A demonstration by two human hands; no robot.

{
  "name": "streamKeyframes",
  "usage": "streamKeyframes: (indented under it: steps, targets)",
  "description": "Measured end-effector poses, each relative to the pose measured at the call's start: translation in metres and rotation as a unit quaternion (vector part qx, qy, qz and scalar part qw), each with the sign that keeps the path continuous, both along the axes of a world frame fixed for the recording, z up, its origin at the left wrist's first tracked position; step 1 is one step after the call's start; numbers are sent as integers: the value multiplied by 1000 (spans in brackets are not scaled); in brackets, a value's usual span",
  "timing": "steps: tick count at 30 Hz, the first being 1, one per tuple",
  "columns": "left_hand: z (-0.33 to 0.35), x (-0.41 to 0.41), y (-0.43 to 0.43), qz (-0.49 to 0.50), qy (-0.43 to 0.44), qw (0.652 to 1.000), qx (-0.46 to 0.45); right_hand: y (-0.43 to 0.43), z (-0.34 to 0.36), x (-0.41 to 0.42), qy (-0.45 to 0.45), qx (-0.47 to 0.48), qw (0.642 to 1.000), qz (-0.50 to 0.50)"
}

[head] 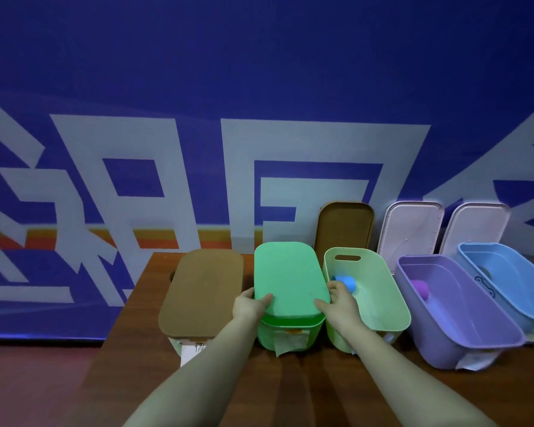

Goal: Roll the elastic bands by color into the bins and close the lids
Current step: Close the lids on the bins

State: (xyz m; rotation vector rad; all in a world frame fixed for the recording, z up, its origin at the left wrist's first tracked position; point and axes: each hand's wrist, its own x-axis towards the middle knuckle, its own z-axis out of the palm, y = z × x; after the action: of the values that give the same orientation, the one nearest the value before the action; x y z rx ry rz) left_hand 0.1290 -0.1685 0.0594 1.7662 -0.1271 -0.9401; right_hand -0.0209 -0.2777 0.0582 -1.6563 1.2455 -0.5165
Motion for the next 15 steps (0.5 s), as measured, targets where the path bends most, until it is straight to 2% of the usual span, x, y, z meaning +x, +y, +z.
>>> streamKeyframes:
  steps: [15]
  targets:
    - [-19,-7,-1,9,-40,999,25,10,5,-1,116,-70,990,27]
